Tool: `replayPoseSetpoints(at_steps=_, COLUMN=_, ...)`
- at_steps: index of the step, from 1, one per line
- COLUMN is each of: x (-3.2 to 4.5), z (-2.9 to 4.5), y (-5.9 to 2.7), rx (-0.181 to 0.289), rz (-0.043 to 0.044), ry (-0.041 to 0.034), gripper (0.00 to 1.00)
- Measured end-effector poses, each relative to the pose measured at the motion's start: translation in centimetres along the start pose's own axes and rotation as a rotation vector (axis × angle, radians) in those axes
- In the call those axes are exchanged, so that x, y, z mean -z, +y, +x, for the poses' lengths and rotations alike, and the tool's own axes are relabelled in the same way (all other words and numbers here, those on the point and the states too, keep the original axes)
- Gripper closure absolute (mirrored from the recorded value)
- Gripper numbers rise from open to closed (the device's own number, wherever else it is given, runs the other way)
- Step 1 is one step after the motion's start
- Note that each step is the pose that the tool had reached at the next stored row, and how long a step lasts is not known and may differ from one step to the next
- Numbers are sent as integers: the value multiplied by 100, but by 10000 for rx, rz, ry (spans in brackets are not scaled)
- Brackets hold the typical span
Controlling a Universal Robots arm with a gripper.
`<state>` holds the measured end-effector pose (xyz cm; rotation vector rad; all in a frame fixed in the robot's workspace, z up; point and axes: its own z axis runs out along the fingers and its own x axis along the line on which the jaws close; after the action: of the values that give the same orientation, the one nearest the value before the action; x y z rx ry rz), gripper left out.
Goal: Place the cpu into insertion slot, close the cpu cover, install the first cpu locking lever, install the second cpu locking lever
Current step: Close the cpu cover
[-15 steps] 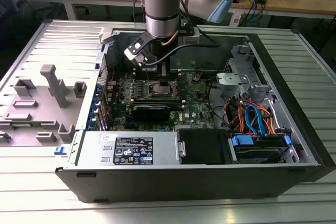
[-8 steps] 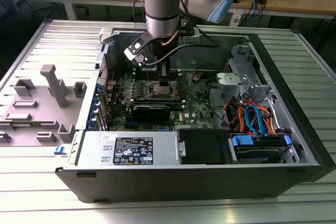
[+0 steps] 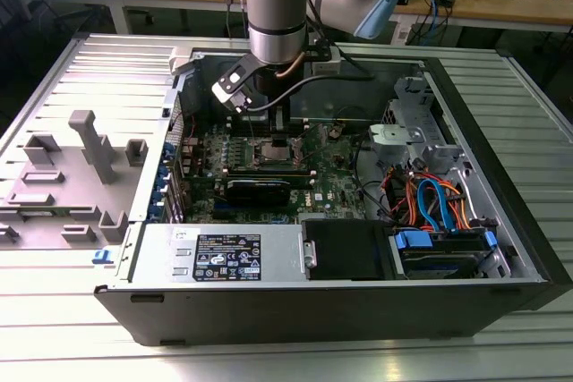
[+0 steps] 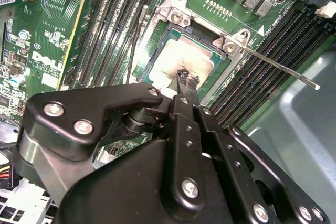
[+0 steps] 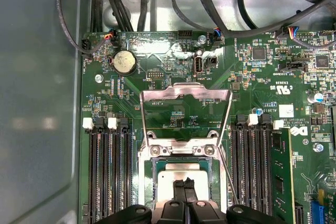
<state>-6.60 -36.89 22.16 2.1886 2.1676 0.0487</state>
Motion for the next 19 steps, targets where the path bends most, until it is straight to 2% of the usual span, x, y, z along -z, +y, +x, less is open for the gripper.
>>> replayPoseSetpoints(at_steps=7, x=11, z=-1, y=0, rx=335, rz=39, ry=27, gripper=89)
replayPoseSetpoints(at_steps=8, x=30, z=-1, y=2, rx=337, rz=43, ry=29, gripper=89)
replayPoseSetpoints(at_steps=11, x=153, z=-3, y=12, rx=338, rz=50, ry=28, gripper=89)
replayPoseSetpoints(at_steps=13, x=178, z=-4, y=16, rx=342, rz=74, ry=29, gripper=89)
replayPoseSetpoints(at_steps=14, x=178, z=-3, y=19, rx=347, rz=99, ry=33, gripper=89)
replayPoseSetpoints(at_steps=15, x=177, z=-3, y=27, rx=356, rz=160, ry=33, gripper=89)
replayPoseSetpoints(at_steps=17, x=177, z=-3, y=44, rx=373, rz=305, ry=34, gripper=89)
replayPoseSetpoints(at_steps=18, x=176, z=-3, y=57, rx=388, rz=410, ry=35, gripper=89)
replayPoseSetpoints(at_steps=19, x=177, z=-4, y=60, rx=403, rz=461, ry=34, gripper=89)
